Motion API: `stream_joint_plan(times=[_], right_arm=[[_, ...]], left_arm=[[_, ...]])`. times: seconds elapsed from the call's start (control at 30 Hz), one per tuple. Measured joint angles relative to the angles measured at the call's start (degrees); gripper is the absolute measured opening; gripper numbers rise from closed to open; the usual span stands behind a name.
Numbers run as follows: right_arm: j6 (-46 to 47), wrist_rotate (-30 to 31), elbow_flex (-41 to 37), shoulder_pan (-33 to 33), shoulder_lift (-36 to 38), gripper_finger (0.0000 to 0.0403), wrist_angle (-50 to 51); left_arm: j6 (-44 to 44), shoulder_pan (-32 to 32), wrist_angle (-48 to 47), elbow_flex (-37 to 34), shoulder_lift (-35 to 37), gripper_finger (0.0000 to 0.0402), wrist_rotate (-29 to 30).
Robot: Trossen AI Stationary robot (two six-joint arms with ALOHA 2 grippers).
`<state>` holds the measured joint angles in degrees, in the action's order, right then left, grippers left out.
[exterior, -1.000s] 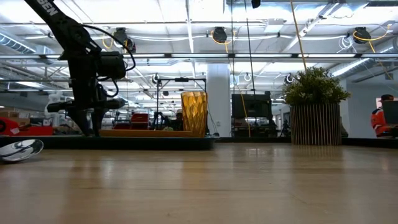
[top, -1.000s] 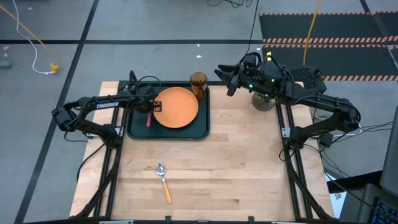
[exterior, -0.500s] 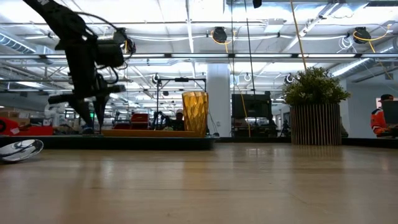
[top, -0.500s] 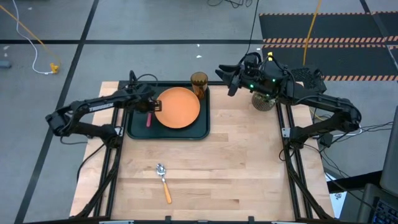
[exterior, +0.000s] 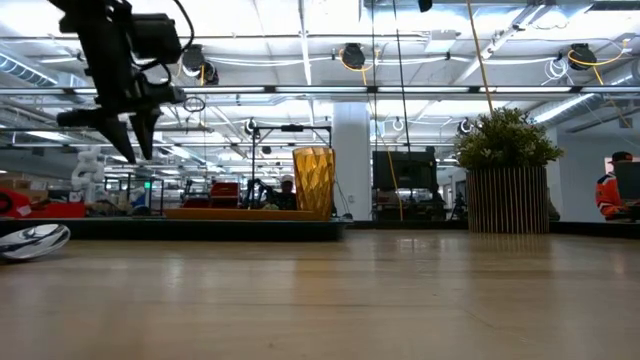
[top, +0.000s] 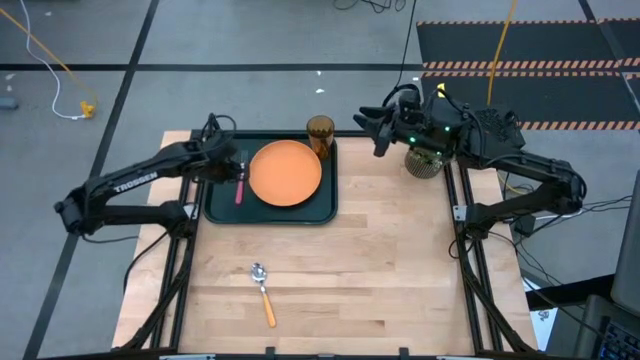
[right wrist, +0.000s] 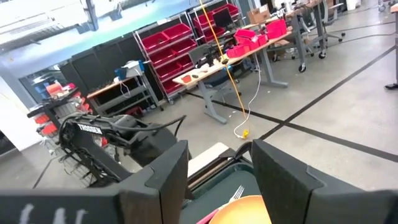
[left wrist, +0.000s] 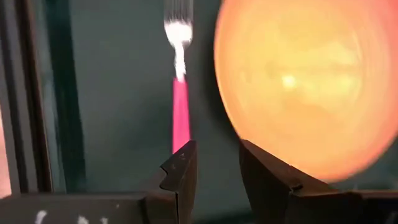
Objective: Pick and place plate/cup/fork/spoon on tray
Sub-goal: Put the yellow spoon on the black serving tray to the left of the pink fork
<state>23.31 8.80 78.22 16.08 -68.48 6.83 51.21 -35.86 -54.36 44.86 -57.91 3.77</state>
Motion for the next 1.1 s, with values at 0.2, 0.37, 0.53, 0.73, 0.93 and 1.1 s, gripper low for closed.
stream_joint_plan(times=[0.2, 0.37, 0.53, 0.73, 0.93, 1.1], right_arm=[[0.0, -0.04, 0.0, 0.0, 2.71, 0.0171, 4.59], [0.24, -0.04, 0.0, 0.0, 5.58, 0.0171, 8.83], [1.46, -0.04, 0.0, 0.02, 8.0, 0.0171, 12.57], [1.49, -0.07, 0.0, 0.02, 9.99, 0.0171, 16.96], [1.51, -0.76, 0.0, -0.02, 11.28, 0.0171, 19.83], [1.51, -4.47, 0.0, -0.02, 11.95, 0.0171, 20.44]], left_arm=[[9.71, 10.21, -5.41, 1.61, 1.92, 0.0122, -5.4], [22.16, 22.1, -6.23, 2.48, 2.01, 0.0122, -8.81], [36.17, 35.8, -5.41, 3.24, 0.83, 0.0122, -9.06], [51.79, 50.38, -1.99, 3.35, -3.65, 0.0122, -8.21], [66.18, 60.66, 9.96, 3.35, -11.34, 0.0122, -5.42], [74.97, 65.91, 18.31, 3.29, -19.16, 0.0122, -4.73]])
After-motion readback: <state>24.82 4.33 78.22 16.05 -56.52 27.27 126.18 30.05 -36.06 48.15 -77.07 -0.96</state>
